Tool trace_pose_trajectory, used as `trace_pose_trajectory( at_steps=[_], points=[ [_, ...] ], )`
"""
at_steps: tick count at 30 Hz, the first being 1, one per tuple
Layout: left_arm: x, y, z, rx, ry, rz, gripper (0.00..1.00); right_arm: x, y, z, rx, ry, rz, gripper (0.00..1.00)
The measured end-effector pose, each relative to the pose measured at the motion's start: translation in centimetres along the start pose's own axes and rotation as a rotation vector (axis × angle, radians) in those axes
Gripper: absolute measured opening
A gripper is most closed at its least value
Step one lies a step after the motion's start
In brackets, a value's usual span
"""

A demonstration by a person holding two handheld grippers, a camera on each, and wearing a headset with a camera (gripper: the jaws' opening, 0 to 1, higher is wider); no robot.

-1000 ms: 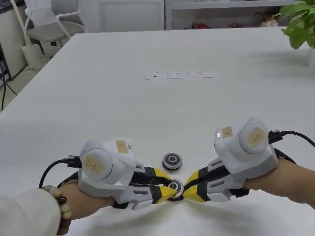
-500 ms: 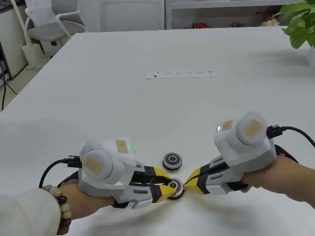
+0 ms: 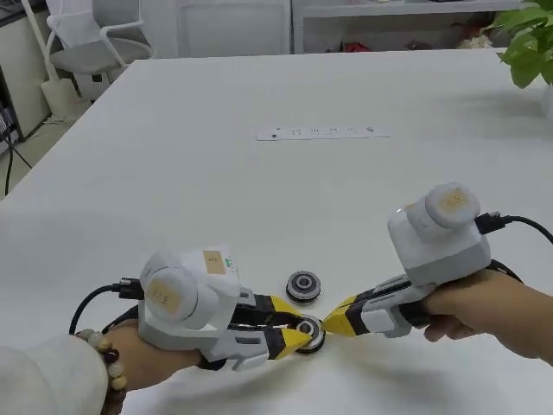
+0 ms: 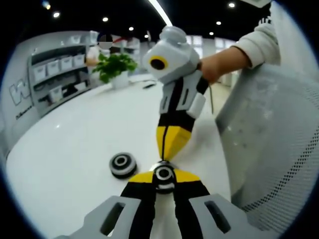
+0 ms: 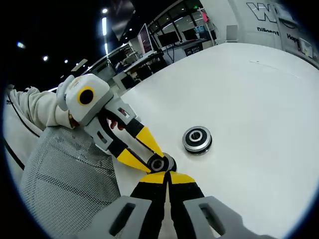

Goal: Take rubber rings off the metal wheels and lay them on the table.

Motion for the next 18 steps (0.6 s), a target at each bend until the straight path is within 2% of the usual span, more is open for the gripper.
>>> trace_pose_trajectory(
  at_steps=[18],
  points=[
    [-0.01,0.0,0.05,-0.004,-0.007,0.004,0.14,0.19,-0.04,-0.66,0.012,0.048,0.001,0.0]
  ],
)
Point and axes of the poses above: the centre of the closed fingertips' face, and the gripper's own axes: y roughly backward along the fingers, z roughly to its right, x roughly out of its top, the point moved 10 cm from there along y, roughly backward along the fingers, and after that the axes turned 7 degrees about -y, right-handed, at the moved point
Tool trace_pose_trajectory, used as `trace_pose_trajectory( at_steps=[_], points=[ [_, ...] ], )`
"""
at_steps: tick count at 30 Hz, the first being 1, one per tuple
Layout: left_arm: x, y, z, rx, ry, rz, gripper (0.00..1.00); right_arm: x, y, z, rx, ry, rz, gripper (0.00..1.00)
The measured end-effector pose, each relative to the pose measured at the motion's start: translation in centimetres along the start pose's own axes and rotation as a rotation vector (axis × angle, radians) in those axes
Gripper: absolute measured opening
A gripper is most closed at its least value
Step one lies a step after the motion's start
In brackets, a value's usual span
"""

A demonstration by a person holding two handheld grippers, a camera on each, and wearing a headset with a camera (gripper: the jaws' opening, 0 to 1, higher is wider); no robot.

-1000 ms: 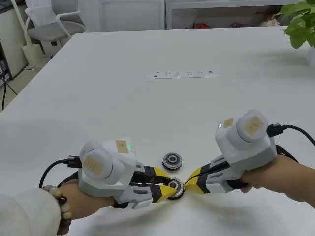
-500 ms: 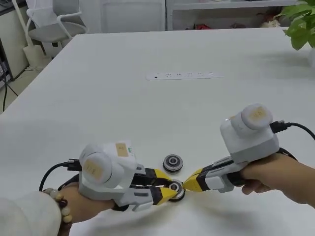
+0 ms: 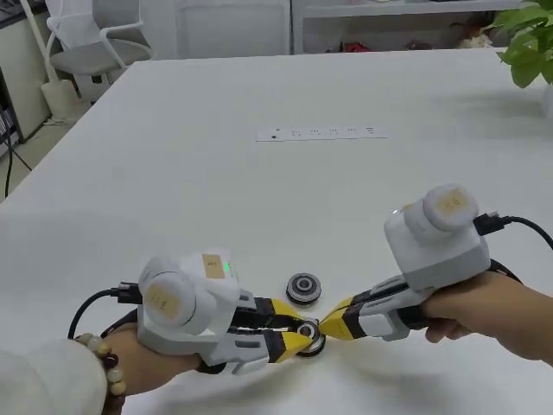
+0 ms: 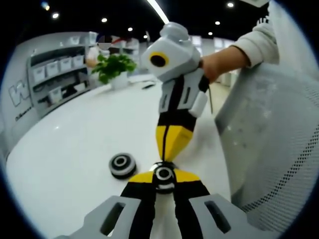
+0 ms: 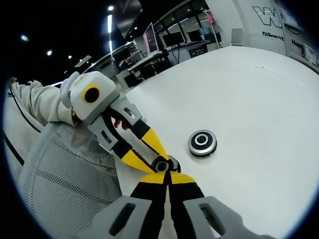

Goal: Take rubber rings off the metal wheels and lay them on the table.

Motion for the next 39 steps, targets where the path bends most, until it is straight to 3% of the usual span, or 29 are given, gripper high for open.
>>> trace_pose_trajectory(
  at_steps=[39],
  points=[
    [0.09,-0.14,0.07,0.004,0.004,0.002,0.14,0.57,0.2,-0.5,0.047,0.009,0.036,0.0]
  ],
)
Point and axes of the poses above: the centre of the closed fingertips' face, and the gripper's own axes: y roughly backward along the fingers, z roughly to its right, x roughly out of its top, the point moved 10 cm from there along y, roughly backward along the fingers, and after that the axes turned 7 degrees about -y, right-handed, at the moved point
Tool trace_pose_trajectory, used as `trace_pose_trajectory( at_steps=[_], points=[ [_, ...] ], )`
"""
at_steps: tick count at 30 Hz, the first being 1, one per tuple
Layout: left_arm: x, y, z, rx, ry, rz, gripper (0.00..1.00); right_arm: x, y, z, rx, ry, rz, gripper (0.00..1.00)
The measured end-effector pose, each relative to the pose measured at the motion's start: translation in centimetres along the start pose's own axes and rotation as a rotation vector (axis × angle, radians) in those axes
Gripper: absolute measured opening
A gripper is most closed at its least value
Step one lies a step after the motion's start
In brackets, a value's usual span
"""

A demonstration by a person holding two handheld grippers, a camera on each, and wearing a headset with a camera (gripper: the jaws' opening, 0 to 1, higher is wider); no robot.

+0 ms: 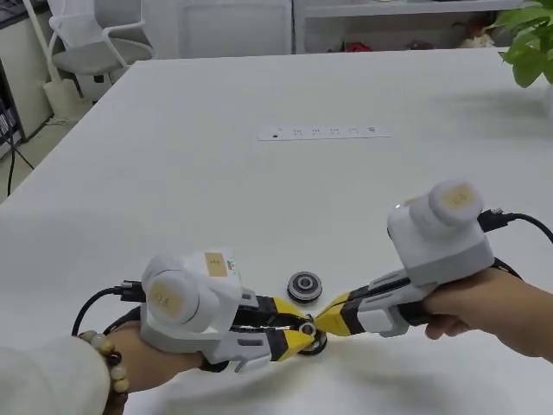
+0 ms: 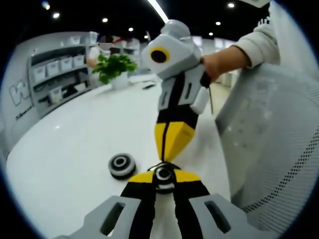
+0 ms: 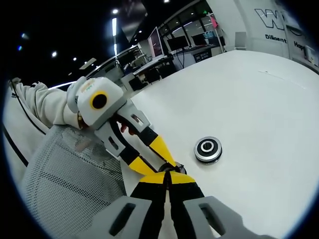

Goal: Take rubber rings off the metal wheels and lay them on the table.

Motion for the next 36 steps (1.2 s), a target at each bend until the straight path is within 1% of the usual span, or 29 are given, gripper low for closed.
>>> trace_pose_trajectory(
  at_steps=[1,3,4,5,6,7,8,10,13,14,16,17,21,23,25,27,30,32,34,35,36],
  points=[
    [0.0,0.0,0.0,0.0,0.0,0.0,0.14,0.0,0.0,0.0,0.008,-0.003,0.003,0.0],
    [0.0,0.0,0.0,0.001,-0.001,0.0,0.14,0.0,0.0,-0.1,0.002,0.005,0.002,0.0],
    [0.0,0.0,0.0,0.001,0.0,0.0,0.14,0.0,0.0,-0.1,0.006,0.001,0.006,0.0],
    [0.0,0.0,0.0,0.001,0.0,0.0,0.14,0.3,0.0,-0.3,0.034,-0.016,0.042,0.0],
    [0.0,0.0,0.0,0.001,0.002,0.0,0.14,0.8,0.4,-0.2,0.034,-0.04,0.064,0.0],
    [0.0,0.0,0.0,0.002,0.005,0.0,0.14,0.7,0.4,-0.1,0.022,-0.029,0.046,0.0],
    [0.0,0.0,0.0,0.003,0.007,0.0,0.14,0.4,0.3,-0.1,0.01,-0.003,0.04,0.0],
    [0.0,0.0,0.0,0.004,0.013,0.0,0.14,0.4,0.2,-0.1,0.009,-0.011,0.035,0.0],
    [0.0,0.0,0.0,0.005,0.049,0.003,0.14,0.3,0.2,-0.3,0.005,-0.017,0.035,0.0],
    [0.0,0.0,-0.1,-0.002,0.076,-0.001,0.14,0.3,0.2,-0.3,0.0,-0.012,0.031,0.0],
    [0.1,0.1,-0.3,-0.01,0.072,-0.012,0.14,0.2,0.2,-0.3,-0.007,-0.012,0.029,0.0],
    [0.2,0.1,-0.3,-0.011,0.077,-0.016,0.15,0.2,0.2,-0.4,-0.007,-0.013,0.029,0.0],
    [0.3,0.4,-0.2,-0.027,0.062,-0.033,0.16,0.2,0.2,-0.5,-0.007,-0.017,0.029,0.0],
    [0.6,0.6,-0.3,-0.027,0.055,-0.03,0.16,0.2,0.3,-0.5,-0.007,-0.022,0.028,0.0],
    [1.0,1.0,-0.4,-0.027,0.058,-0.016,0.16,0.2,0.4,-0.4,-0.005,-0.034,0.031,0.0],
    [1.4,1.4,-0.5,-0.025,0.06,-0.004,0.2,0.2,0.4,-0.4,-0.004,-0.04,0.034,0.0],
    [1.8,2.0,-0.6,-0.017,0.06,0.006,0.32,0.2,0.5,-0.2,-0.004,-0.042,0.031,0.0],
    [2.1,2.6,-0.7,-0.012,0.054,0.017,0.36,0.2,0.6,-0.3,0.002,-0.047,0.034,0.0],
    [2.5,3.3,-0.8,-0.006,0.062,0.029,0.38,0.3,0.6,-0.4,0.007,-0.051,0.037,0.0],
    [2.6,3.5,-0.8,-0.003,0.058,0.033,0.39,0.3,0.6,-0.5,0.008,-0.051,0.038,0.0],
    [2.8,4.0,-0.8,0.002,0.041,0.039,0.42,0.3,0.6,-0.5,0.011,-0.051,0.039,0.0]
  ],
)
Point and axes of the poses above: the centre of the closed fingertips' face, and the gripper's own axes: y roughly backward along the fingers, z roughly to its right, x roughly out of its top, the point moved 10 cm from there along y, roughly backward along the fingers, and after that the axes turned 7 degrees about -y, right-handed, at the moved point
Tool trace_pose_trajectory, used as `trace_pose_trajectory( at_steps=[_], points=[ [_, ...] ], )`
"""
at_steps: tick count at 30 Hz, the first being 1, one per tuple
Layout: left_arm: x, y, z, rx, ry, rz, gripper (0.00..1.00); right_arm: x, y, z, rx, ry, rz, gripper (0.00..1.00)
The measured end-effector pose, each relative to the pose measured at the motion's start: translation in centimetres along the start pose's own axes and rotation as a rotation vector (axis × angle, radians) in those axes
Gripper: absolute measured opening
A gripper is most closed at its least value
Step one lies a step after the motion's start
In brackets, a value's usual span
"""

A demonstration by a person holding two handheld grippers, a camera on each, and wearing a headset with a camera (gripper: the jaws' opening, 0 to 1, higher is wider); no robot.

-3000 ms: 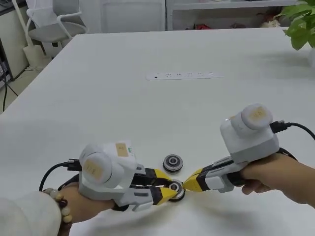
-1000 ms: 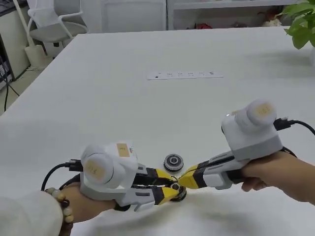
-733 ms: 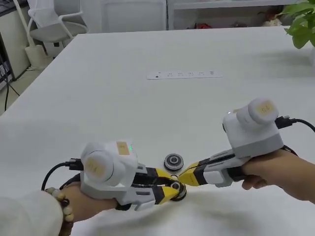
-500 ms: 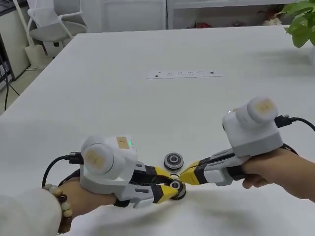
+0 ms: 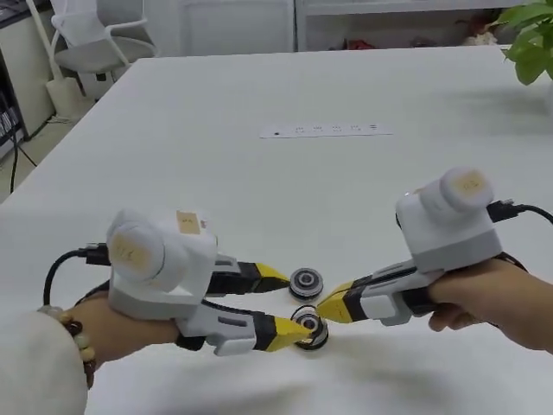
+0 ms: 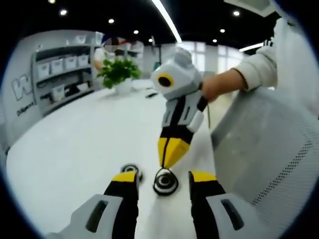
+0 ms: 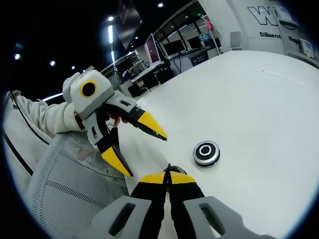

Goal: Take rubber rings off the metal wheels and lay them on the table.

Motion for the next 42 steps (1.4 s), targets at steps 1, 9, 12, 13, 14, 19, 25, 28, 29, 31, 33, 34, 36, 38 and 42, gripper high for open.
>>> trace_pose_trajectory(
  at_steps=[1,9,12,13,14,19,25,28,29,31,33,34,36,38,42],
  points=[
    [0.1,0.3,0.0,0.002,-0.011,-0.002,0.44,0.0,0.1,0.0,0.001,0.0,0.004,0.0],
    [0.5,2.5,0.5,0.0,-0.041,-0.033,0.61,0.5,0.6,0.1,0.004,-0.02,0.046,0.0],
    [0.3,3.3,0.8,-0.001,-0.036,-0.031,0.63,0.7,0.6,-0.2,0.011,-0.018,0.056,0.0],
    [0.1,3.6,0.8,0.0,-0.023,-0.031,0.64,0.8,0.6,-0.2,0.014,-0.017,0.06,0.0],
    [0.0,3.9,0.9,0.003,-0.016,-0.033,0.66,0.9,0.6,-0.4,0.019,-0.017,0.063,0.0],
    [0.2,5.6,0.8,0.038,0.014,-0.028,0.74,1.2,0.6,-0.9,0.036,-0.01,0.079,0.0],
    [1.1,8.2,1.2,0.064,0.021,-0.012,0.79,1.5,0.5,-1.3,0.048,-0.001,0.085,0.0],
    [1.4,9.5,1.3,0.086,0.013,-0.005,0.79,1.5,0.3,-1.5,0.056,0.003,0.084,0.0],
    [1.4,10.1,1.5,0.097,0.011,0.002,0.8,1.6,0.3,-1.7,0.061,0.004,0.084,0.0],
    [1.3,11.1,1.6,0.131,0.025,0.021,0.8,1.7,0.2,-1.8,0.066,0.006,0.086,0.0],
    [1.0,11.9,1.7,0.167,0.046,0.047,0.8,1.7,0.0,-2.1,0.073,0.008,0.088,0.0],
    [0.9,12.1,1.7,0.182,0.053,0.057,0.8,1.8,-0.1,-2.2,0.077,0.007,0.088,0.0],
    [0.5,12.7,2.0,0.213,0.074,0.074,0.81,1.8,-0.4,-2.4,0.081,0.01,0.084,0.0],
    [0.0,13.1,2.4,0.233,0.087,0.077,0.82,1.7,-0.6,-2.6,0.083,0.013,0.08,0.0],
    [-1.0,13.6,3.0,0.263,0.11,0.067,0.84,1.6,-1.0,-2.8,0.084,0.017,0.072,0.0]
  ],
)
Point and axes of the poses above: the centre of the closed fingertips' face, and the gripper's own axes: y roughly backward along the fingers, z roughly to its right, x roughly out of its top, the point moved 10 cm from there along y, roughly backward along the fingers, and after that the axes turned 7 degrees about -y, right-handed, at the moved point
